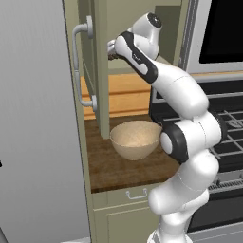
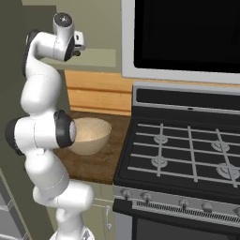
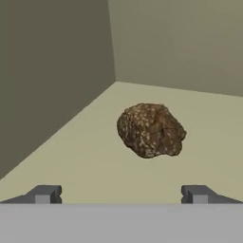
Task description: Open the cabinet, pick up the bread from the cabinet and place it in the basket. Then move the basket to the dining counter.
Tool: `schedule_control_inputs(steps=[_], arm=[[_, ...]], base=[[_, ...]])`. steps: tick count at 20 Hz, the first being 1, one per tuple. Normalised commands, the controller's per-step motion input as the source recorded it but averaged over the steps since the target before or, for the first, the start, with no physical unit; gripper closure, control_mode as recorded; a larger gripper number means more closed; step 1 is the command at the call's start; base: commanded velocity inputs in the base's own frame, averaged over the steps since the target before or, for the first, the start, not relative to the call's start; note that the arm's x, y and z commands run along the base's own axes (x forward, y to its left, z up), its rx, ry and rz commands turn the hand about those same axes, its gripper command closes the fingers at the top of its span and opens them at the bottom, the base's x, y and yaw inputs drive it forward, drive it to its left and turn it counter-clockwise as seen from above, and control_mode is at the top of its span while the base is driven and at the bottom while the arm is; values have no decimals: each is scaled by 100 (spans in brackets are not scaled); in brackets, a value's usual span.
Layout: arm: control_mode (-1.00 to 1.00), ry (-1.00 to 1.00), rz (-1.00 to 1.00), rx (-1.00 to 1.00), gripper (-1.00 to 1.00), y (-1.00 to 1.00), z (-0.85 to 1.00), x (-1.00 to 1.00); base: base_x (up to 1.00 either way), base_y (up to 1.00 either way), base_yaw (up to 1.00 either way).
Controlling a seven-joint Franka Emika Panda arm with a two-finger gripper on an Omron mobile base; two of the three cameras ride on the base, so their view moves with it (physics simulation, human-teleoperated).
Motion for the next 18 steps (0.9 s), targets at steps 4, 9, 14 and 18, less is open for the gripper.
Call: schedule_control_inputs(steps=[4,9,14,18], arm=[[-100,0,0,0,-100,0,-10,26],[-100,0,0,0,-100,0,-5,37],[-100,0,0,0,-100,3,-1,40],[-100,0,0,0,-100,6,0,38]], base=[[0,0,0],[0,0,0],[0,0,0],[0,0,0]])
